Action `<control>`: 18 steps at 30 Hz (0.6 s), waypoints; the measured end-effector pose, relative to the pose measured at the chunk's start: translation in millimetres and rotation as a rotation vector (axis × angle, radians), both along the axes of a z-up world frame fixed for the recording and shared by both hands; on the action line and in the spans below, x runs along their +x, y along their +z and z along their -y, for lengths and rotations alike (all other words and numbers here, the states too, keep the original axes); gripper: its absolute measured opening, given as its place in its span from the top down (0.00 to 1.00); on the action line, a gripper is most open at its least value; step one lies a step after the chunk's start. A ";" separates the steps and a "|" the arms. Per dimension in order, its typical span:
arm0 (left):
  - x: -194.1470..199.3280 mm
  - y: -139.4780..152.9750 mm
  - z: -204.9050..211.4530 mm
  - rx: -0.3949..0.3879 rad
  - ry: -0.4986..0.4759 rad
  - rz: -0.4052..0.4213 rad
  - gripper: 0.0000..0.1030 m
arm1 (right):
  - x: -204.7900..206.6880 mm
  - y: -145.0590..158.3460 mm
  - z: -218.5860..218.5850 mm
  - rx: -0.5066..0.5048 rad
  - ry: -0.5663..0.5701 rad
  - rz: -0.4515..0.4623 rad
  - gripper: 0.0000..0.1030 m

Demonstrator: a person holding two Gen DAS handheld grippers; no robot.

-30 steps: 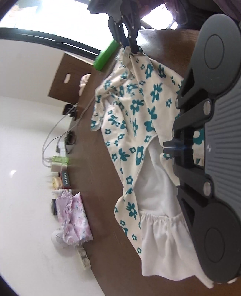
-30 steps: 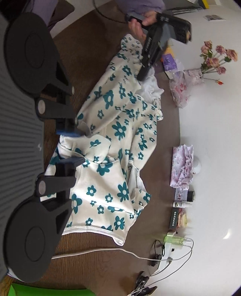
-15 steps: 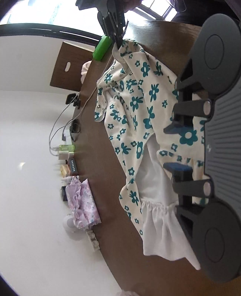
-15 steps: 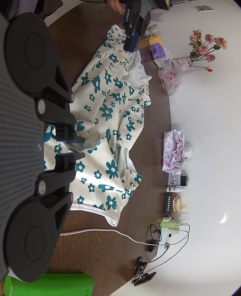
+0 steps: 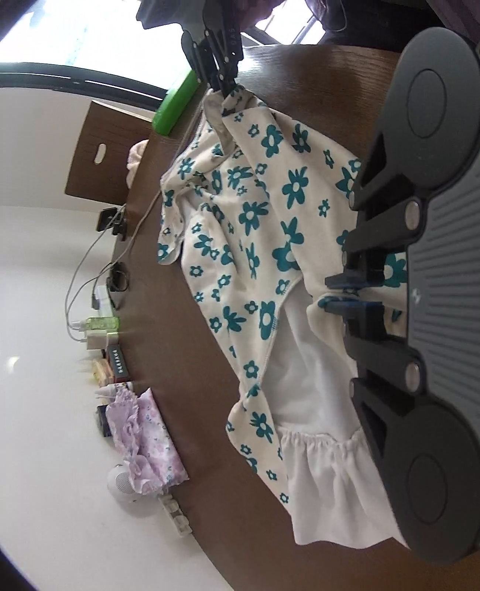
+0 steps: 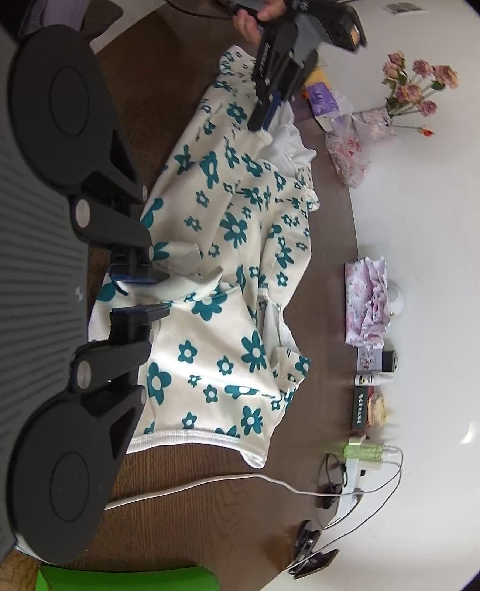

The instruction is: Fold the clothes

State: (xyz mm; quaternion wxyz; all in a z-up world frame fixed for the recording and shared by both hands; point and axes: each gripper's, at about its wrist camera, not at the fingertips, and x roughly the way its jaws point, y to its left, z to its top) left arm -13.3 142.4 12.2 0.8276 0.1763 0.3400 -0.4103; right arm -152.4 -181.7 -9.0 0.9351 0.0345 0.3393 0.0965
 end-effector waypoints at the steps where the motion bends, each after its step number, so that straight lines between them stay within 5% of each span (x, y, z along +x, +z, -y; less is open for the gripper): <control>1: -5.4 5.8 -1.6 -0.014 0.010 0.015 0.95 | 0.5 0.2 2.0 0.008 -0.008 0.002 0.91; 11: -109.8 41.8 -17.3 -0.118 0.026 0.175 0.96 | -6.5 14.7 20.5 0.016 -0.121 0.053 0.91; 18: -180.0 -11.3 -25.1 -0.091 0.170 0.068 0.95 | -13.7 13.1 26.2 -0.016 -0.180 0.020 0.90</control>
